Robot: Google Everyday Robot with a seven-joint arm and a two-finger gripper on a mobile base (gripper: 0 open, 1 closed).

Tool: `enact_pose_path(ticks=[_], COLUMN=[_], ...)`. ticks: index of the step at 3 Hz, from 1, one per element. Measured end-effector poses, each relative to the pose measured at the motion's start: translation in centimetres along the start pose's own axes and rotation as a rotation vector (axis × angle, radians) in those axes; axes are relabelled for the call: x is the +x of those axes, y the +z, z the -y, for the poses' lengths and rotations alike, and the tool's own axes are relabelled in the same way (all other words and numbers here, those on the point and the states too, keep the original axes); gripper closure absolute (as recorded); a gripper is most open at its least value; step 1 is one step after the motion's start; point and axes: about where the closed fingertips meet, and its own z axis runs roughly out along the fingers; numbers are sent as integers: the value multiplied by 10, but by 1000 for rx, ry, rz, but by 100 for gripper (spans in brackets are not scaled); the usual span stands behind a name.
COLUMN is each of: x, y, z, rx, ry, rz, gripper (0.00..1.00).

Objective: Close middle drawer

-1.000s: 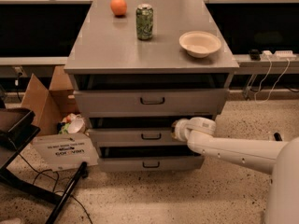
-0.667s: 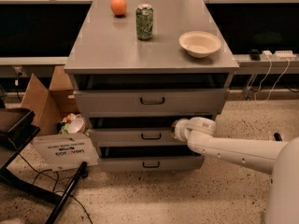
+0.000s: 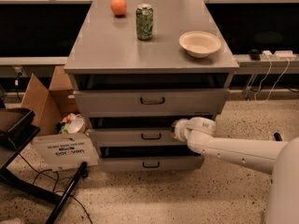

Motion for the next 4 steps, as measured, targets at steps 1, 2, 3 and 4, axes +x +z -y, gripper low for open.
enact_pose_path(ticks=[1,2,3,4], x=[0,0,0,5], y=[0,0,0,-38], z=[0,0,0,-18], rx=[0,0,0,-62], ry=[0,0,0,-45], rz=[0,0,0,-103], gripper=[19,100,100,100])
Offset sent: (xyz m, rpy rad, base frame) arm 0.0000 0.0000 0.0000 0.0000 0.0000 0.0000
